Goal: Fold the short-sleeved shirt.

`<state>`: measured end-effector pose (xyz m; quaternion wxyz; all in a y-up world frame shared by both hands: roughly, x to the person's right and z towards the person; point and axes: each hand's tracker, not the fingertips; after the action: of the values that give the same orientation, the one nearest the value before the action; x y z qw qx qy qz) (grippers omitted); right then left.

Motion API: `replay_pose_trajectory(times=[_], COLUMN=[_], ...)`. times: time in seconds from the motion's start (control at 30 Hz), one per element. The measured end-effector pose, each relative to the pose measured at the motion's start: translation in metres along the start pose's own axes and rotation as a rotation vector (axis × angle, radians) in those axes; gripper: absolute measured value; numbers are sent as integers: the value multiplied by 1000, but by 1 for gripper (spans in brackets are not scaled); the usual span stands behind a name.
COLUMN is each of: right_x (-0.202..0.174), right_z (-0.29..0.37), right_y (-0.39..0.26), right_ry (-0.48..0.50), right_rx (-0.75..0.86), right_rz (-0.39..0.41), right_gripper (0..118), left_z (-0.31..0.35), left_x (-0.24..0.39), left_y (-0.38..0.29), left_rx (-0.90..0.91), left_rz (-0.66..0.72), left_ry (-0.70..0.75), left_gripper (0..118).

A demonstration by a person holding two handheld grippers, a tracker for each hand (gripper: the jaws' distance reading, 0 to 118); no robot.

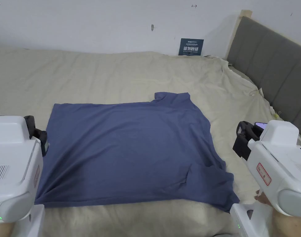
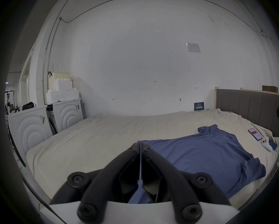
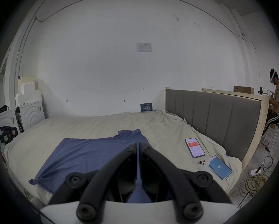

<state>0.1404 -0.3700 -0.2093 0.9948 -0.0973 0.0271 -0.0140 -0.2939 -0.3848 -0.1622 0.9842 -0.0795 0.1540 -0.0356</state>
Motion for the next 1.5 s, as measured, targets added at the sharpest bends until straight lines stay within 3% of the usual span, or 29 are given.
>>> replay_pose_trajectory(times=[0.37,0.53,0.63,0.7,0.77,0.83,0.9,0.93,1.2,1.27,1.33,1.4,1.43,1.5], right_x=[-6,4,5,10,15,20,23,25,37,42,41,42,42,47], right_z=[-2,-26,-33,-41,-46,-53,-58,-59,-70,-72,-73,-73,-74,-79], right_y=[2,1,-6,-13,-24,-37,-52,-60,-117,-128,-131,-134,-134,-137], right_ry=[17,52,30,30,30,24,9,-2,-52,-52,-44,-31,-23,-17], right_rx=[-47,-321,-405,-468,-560,-633,-688,-704,-858,-867,-876,-871,-870,-867], right_rz=[13,-31,-19,-57,-85,-82,-55,-46,-43,-43,-37,-33,-33,-32], right_gripper=[0,0,0,2,17,65,99,100,100,95,63,15,7,7], left_z=[-2,0,-1,-2,-2,-3,-3,-4,-6,-6,-7,-9,-10,-13], left_x=[3,4,4,5,5,5,5,6,8,8,9,9,8,7], left_y=[1,3,3,3,2,1,-1,-1,-6,-7,-9,-10,-11,-12], left_rx=[-10,-11,-18,-22,-29,-33,-38,-42,-63,-73,-83,-94,-103,-119], left_rz=[13,25,22,26,27,23,25,29,30,28,25,26,33,50], left_ry=[-24,-28,-27,-28,-32,-32,-35,-35,-36,-37,-37,-33,-31,-28], left_gripper=[0,0,0,0,0,0,0,0,0,0,0,0,0,0])
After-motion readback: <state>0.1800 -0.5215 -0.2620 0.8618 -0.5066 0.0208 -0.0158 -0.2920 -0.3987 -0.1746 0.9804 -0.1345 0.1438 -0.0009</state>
